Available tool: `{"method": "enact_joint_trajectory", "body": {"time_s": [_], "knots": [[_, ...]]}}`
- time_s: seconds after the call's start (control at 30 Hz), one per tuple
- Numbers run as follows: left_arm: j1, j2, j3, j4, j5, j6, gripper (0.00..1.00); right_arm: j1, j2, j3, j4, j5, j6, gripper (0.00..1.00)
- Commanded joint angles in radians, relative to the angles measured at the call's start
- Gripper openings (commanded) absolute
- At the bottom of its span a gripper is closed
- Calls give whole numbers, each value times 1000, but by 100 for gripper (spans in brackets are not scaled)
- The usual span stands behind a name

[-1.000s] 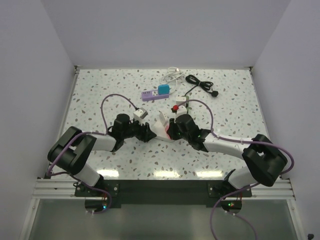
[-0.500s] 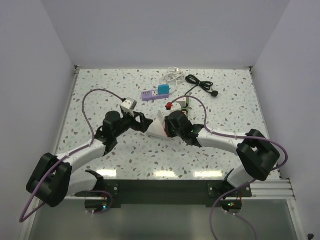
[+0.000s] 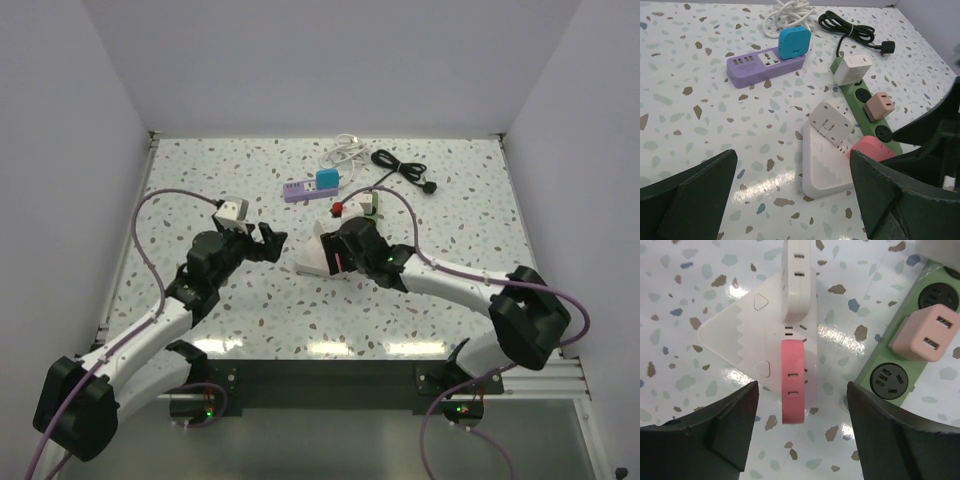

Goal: Insert the plug

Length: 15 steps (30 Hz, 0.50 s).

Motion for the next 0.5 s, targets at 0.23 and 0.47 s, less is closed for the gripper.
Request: {"method": "enact_joint_trajectory", "body": {"time_s": [0.23,0.47], "knots": [[6,-186,59,-207,-274,-75,100,-17,-382,-43,-25,161,-109,98],[6,-288,78,-313,-420,-98,100,-162,-588,-137,-90,306,-97,98]]}}
